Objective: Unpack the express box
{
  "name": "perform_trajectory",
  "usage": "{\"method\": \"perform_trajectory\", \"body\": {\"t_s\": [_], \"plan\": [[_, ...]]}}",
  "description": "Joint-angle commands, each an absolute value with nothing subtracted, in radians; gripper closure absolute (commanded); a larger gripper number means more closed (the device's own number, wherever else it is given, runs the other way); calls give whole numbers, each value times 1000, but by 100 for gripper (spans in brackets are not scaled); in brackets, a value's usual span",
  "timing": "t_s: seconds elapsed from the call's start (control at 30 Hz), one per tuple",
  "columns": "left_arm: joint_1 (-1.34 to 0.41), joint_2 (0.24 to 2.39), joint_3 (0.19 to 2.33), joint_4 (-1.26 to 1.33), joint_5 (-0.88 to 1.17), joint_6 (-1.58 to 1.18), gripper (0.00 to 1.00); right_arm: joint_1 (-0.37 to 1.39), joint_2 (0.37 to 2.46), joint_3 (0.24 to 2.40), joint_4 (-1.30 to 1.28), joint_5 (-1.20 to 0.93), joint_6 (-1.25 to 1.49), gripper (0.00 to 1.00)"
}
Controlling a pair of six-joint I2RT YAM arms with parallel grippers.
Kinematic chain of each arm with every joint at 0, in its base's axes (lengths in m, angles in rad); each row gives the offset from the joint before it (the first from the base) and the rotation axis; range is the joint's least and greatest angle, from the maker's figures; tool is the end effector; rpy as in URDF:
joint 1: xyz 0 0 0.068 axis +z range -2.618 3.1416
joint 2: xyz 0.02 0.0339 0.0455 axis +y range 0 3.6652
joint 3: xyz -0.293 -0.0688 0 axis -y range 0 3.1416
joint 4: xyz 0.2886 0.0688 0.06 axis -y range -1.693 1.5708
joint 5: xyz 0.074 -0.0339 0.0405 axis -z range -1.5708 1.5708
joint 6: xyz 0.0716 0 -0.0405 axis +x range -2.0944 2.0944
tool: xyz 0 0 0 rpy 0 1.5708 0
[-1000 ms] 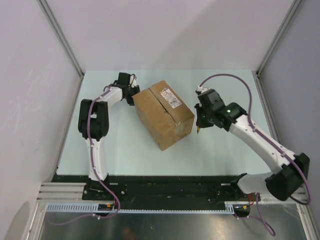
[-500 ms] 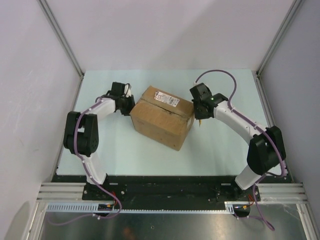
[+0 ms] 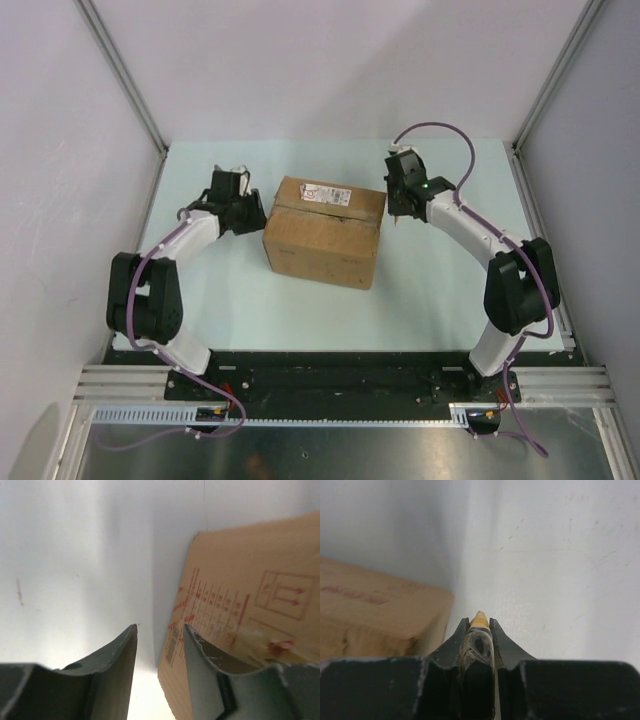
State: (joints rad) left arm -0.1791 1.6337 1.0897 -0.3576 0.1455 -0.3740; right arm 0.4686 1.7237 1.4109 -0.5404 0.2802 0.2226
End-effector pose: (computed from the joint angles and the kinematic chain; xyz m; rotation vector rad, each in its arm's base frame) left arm 0.3979 -0.0826 0.1943 -0.1806 2.4995 -0.4135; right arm 0.4119 0.1863 0.2638 -0.1669 2.3746 -0.0134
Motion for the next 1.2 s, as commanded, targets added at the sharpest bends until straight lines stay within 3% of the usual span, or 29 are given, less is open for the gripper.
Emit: {"method": "perform_trajectory", "body": {"t_s": [0.0,0.17,0.3,0.4,0.5,0.7,0.97,1.17], "plan": [[-179,1502,1163,-324,22,-371,50,405,1642,1456,-479,319,233,100],[-189,1421,1271,-318,33,-333,34,382,1560,1454,-471,354,261,100],[-242,1449,1400,-304,384,-236,28,374,1471,1440,-497,364,307,100],[-354,1497,1476,-304,507,-206,27,373,1405,1410,-502,316,359,100],[-476,1577,1534,-301,549,-187,29,371,1349,1358,-497,292,420,100],[-641,1767,1663,-302,692,-229,45,367,1221,1269,-512,314,482,100],[-699,1816,1683,-302,493,-261,47,356,1102,1165,-528,301,537,100],[-698,1858,1761,-302,485,-288,52,370,1031,1091,-410,233,629,100]]}}
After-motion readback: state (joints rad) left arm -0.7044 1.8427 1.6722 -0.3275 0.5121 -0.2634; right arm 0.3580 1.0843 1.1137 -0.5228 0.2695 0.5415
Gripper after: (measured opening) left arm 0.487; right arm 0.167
